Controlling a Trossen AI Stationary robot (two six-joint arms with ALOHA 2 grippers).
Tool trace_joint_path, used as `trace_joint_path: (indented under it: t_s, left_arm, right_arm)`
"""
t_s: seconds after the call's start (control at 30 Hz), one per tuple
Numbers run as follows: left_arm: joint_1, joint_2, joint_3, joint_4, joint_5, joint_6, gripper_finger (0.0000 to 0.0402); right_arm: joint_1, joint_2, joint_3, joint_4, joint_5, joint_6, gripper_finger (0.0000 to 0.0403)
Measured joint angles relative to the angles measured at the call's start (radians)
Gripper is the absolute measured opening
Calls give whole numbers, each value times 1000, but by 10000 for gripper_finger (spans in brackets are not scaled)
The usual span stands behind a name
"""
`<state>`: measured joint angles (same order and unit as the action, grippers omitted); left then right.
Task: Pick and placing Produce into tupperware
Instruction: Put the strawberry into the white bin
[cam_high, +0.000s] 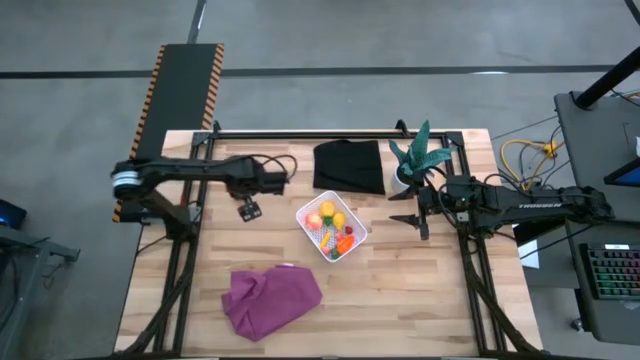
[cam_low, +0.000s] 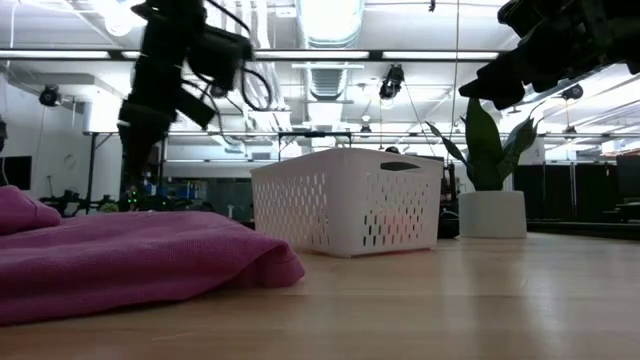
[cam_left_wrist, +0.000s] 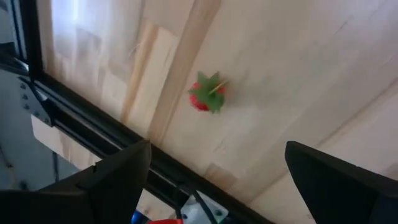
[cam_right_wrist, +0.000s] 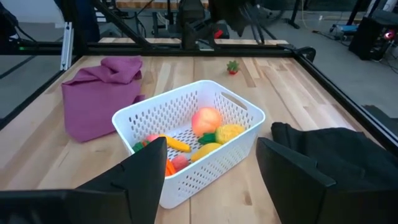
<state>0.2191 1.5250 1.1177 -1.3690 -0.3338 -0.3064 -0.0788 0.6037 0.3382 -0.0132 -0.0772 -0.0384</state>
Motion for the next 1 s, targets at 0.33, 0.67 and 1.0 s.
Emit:
trace_joint_path:
  t_s: [0.33,0.67,1.0]
  left_arm:
    - [44,-265,-150,104,3,265,303]
    - [57,-159,-187,116,-22,400,302]
    - [70,31,-186,153,-122,552,364]
  right_arm:
    - [0,0,0,-1,0,1,244]
    - [0,0,0,2,0,-9,240]
    - [0,0,0,3,0,-16,244]
